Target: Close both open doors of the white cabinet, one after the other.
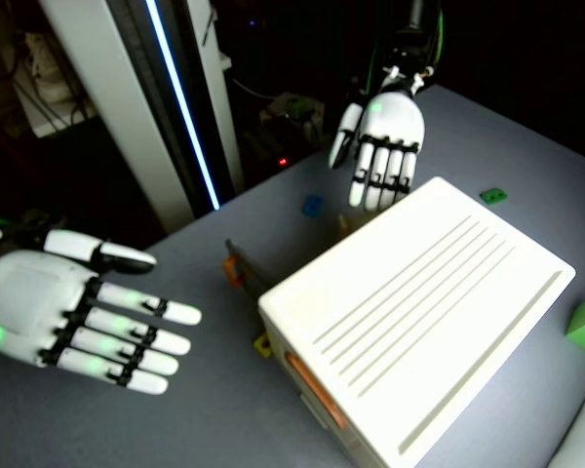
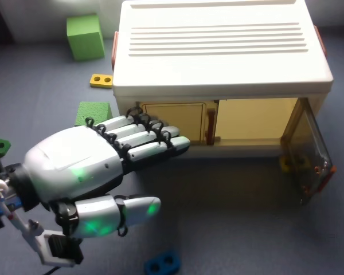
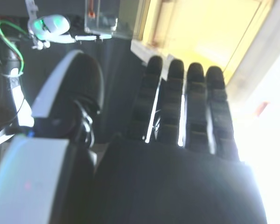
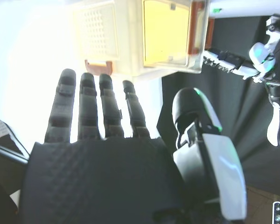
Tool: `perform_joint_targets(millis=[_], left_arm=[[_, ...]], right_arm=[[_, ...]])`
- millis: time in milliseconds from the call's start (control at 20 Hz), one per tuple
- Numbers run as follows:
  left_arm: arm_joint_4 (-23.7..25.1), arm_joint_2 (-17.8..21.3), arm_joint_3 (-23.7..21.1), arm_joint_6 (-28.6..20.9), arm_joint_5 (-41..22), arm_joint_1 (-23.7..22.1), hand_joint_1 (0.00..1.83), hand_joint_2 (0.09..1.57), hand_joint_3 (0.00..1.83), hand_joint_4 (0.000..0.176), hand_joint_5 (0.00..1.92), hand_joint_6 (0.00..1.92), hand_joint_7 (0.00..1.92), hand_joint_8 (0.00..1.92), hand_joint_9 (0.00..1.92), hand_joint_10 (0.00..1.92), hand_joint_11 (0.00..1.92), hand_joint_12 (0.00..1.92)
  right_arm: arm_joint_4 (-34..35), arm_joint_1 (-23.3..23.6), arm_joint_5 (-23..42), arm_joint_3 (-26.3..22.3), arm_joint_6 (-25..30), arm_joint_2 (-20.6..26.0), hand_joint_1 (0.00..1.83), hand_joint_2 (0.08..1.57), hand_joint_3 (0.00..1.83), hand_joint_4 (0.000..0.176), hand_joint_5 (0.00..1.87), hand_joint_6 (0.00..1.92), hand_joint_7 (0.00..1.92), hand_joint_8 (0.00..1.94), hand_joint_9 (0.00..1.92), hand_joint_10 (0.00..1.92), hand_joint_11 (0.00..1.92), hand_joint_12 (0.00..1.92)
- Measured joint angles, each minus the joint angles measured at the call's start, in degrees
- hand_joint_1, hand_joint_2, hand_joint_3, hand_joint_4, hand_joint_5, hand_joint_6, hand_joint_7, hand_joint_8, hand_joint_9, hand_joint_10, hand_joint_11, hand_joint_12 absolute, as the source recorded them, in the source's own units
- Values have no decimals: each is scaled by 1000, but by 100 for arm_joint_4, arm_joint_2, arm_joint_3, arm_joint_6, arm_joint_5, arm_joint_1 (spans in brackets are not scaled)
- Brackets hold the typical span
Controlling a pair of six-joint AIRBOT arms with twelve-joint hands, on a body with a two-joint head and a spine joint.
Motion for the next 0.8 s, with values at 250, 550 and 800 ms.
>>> perform_joint_targets(millis=[250, 550, 800], left_arm=[[63, -13, 7, -87, 48, -63, 0, 1489, 1, 0, 108, 0, 81, 0, 78, 2, 24, 169], [157, 245, -254, -186, -184, 229, 0, 1486, 0, 0, 56, 0, 50, 0, 78, 1, 0, 337], [-632, 638, -516, 160, -511, 820, 0, 1510, 6, 0, 25, 2, 21, 1, 24, 1, 0, 169]], right_arm=[[-229, 0, -66, 2, 118, -13, 0, 1384, 9, 0, 77, 5, 65, 6, 61, 7, 78, 5], [-428, 46, -127, 2, 260, -15, 0, 1398, 11, 0, 67, 0, 40, 0, 39, 0, 64, 0], [-741, 313, -258, 2, 284, -17, 0, 1427, 13, 0, 39, 0, 15, 0, 2, 0, 25, 0]])
